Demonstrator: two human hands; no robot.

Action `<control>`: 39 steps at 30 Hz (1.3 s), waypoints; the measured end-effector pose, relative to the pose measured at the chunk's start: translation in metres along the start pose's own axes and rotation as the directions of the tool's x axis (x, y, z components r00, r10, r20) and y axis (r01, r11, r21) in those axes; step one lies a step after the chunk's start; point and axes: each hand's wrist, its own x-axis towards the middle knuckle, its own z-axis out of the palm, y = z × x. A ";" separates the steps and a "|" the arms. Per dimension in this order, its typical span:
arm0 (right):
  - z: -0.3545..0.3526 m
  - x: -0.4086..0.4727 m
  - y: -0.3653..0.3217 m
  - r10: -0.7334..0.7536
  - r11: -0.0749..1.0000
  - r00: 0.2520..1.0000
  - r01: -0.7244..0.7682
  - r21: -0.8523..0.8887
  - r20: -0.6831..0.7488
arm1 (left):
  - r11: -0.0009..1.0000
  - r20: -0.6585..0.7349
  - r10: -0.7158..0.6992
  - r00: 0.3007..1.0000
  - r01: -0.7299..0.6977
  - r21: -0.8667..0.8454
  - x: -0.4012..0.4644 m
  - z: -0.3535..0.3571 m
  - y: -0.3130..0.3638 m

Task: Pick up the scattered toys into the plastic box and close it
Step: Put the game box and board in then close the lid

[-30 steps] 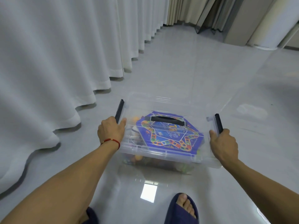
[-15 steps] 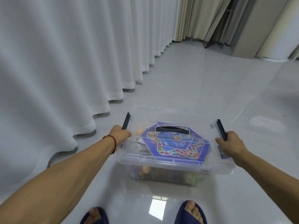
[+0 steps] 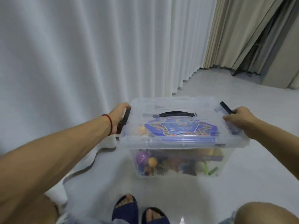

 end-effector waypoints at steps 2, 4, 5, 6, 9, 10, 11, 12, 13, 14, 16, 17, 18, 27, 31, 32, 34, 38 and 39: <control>0.012 -0.004 -0.029 -0.058 0.998 0.997 0.059 -0.013 0.041 | 1.000 -0.062 -0.009 0.998 0.010 0.012 -0.023 -0.029 0.002; 0.033 -0.009 -0.056 -0.109 0.992 0.990 0.113 -0.047 0.085 | 0.999 -0.120 -0.043 0.992 0.044 0.006 -0.043 -0.063 0.001; 0.045 -0.013 -0.069 -0.138 0.988 0.984 0.145 -0.052 0.108 | 0.998 -0.144 -0.062 0.988 0.062 -0.005 -0.053 -0.081 -0.001; 0.057 -0.019 -0.081 -0.163 0.984 0.976 0.172 -0.054 0.141 | 0.996 -0.168 -0.085 0.982 0.085 -0.006 -0.064 -0.098 -0.005; 0.100 -0.039 -0.110 -0.236 0.967 0.942 0.253 -0.041 0.237 | 0.989 -0.232 -0.147 0.961 0.141 -0.045 -0.094 -0.155 -0.023; 0.115 -0.050 -0.118 -0.254 0.961 0.930 0.274 -0.039 0.266 | 0.986 -0.256 -0.167 0.952 0.160 -0.049 -0.104 -0.174 -0.032; 0.130 -0.062 -0.125 -0.266 0.956 0.917 0.290 -0.037 0.298 | 0.983 -0.277 -0.185 0.943 0.178 -0.050 -0.117 -0.192 -0.041; 0.146 -0.076 -0.133 -0.273 0.952 0.904 0.302 -0.040 0.329 | 0.981 -0.295 -0.195 0.935 0.185 -0.063 -0.129 -0.211 -0.050; 0.161 -0.093 -0.141 -0.279 0.949 0.891 0.312 -0.038 0.357 | 0.979 -0.314 -0.201 0.928 0.184 -0.082 -0.142 -0.229 -0.061; 0.176 -0.109 -0.149 -0.285 0.945 0.876 0.324 -0.037 0.389 | 0.980 -0.341 -0.198 0.919 0.175 -0.096 -0.155 -0.245 -0.071; 0.208 -0.140 -0.165 -0.296 0.935 0.842 0.352 -0.044 0.452 | 0.978 -0.384 -0.203 0.901 0.167 -0.127 -0.184 -0.279 -0.094; 0.225 -0.157 -0.173 -0.304 0.927 0.821 0.371 -0.047 0.484 | 0.972 -0.394 -0.221 0.892 0.170 -0.160 -0.199 -0.295 -0.107; 0.242 -0.174 -0.181 -0.317 0.918 0.796 0.395 -0.046 0.515 | 0.964 -0.400 -0.245 0.883 0.179 -0.196 -0.214 -0.312 -0.121; 0.362 -0.350 -0.225 -0.358 0.823 0.511 0.568 0.005 0.781 | 0.905 -0.555 -0.412 0.722 0.255 -0.340 -0.357 -0.433 -0.256; 0.414 -0.417 -0.229 -0.351 0.808 0.376 0.585 0.074 0.857 | 0.887 -0.648 -0.448 0.616 0.214 -0.409 -0.417 -0.458 -0.305; 0.427 -0.434 -0.227 -0.352 0.808 0.350 0.582 0.093 0.868 | 0.883 -0.668 -0.459 0.586 0.213 -0.419 -0.432 -0.461 -0.314; 0.447 -0.471 -0.224 -0.335 0.802 0.300 0.589 0.102 0.893 | 0.863 -0.690 -0.496 0.527 0.219 -0.455 -0.460 -0.469 -0.340; 0.494 -0.531 -0.203 -0.296 0.772 0.212 0.627 0.103 0.931 | 0.781 -0.654 -0.621 0.433 0.273 -0.561 -0.507 -0.492 -0.396; 0.504 -0.545 -0.197 -0.277 0.762 0.198 0.642 0.089 0.940 | 0.767 -0.649 -0.639 0.413 0.271 -0.582 -0.518 -0.494 -0.405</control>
